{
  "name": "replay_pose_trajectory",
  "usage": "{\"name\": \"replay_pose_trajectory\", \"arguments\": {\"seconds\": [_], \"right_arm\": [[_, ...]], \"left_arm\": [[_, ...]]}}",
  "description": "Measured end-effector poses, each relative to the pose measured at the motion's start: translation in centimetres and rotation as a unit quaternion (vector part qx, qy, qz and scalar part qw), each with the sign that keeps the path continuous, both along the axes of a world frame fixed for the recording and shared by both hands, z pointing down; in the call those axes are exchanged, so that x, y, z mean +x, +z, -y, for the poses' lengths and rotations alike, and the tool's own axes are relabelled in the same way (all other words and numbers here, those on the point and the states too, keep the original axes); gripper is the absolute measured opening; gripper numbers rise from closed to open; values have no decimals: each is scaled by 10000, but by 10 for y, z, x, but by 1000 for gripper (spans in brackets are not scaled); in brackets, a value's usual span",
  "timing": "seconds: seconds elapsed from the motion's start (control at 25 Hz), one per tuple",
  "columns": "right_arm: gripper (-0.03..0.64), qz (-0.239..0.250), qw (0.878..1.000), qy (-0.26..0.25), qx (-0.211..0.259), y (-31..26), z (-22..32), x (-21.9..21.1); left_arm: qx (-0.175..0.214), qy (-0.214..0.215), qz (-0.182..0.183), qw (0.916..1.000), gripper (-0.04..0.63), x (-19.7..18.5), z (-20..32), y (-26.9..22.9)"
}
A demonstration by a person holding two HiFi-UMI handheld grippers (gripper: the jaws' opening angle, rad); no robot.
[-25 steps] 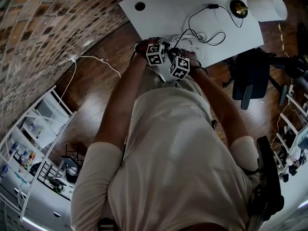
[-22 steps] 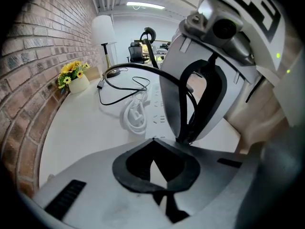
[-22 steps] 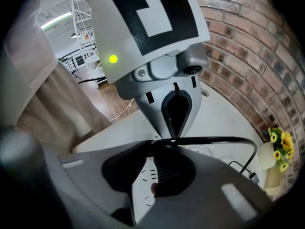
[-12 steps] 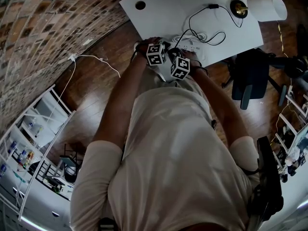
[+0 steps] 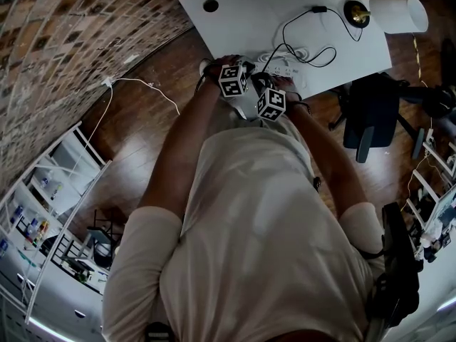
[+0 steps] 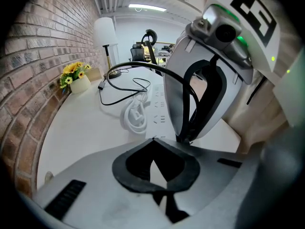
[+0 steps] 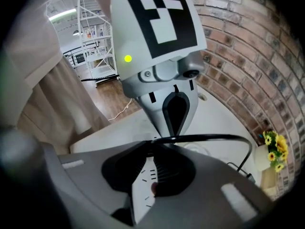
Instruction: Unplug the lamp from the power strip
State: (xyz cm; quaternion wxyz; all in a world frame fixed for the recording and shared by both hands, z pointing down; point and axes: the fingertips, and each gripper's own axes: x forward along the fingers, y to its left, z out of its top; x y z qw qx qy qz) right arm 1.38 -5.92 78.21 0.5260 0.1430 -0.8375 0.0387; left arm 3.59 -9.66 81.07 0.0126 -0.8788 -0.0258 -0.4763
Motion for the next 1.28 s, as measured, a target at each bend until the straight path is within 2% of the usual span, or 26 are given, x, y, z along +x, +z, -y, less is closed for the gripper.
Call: {"name": "replay_pose_trajectory", "arguments": {"seconds": [0.2, 0.36, 0.44, 0.52, 0.68, 0.76, 0.8, 0.84, 0.96, 1.12, 1.28], "right_arm": [[48, -33, 9994, -189, 287, -1, -5, 5], [49, 115, 9987, -82, 486, 1, -8, 9], [48, 173, 9993, 136, 314, 3, -10, 10], [49, 174, 9993, 310, -67, 6, -10, 8], [48, 95, 9969, 35, -778, 6, -11, 2], [48, 76, 9962, -83, -861, 5, -10, 4], [48, 67, 9962, -116, -862, 5, -10, 4], [48, 59, 9963, -137, -851, 6, -10, 5], [49, 61, 9963, -148, -840, 7, -11, 5], [49, 37, 9961, -208, -851, 8, -11, 4], [49, 47, 9961, -215, -856, 8, -12, 4]], "left_arm": [[-65, 86, -71, 9999, -6, 4, -6, -3], [-75, 80, -99, 9999, -3, 6, -8, -2], [-80, 82, -93, 9999, 0, 7, -10, -2], [-45, 103, -68, 9999, -3, 6, -11, -3], [102, 308, 35, 9995, -5, -4, -19, -2], [14, 418, 34, 9991, 69, -12, -28, -4], [-55, 500, 58, 9987, 153, -16, -34, -4], [-108, 608, 118, 9980, 210, -20, -40, -3], [-44, 859, 243, 9960, 237, -26, -53, 3], [59, 856, 218, 9961, 245, -20, -57, 5], [-322, 482, -201, 9981, 249, -16, -52, -9]]}}
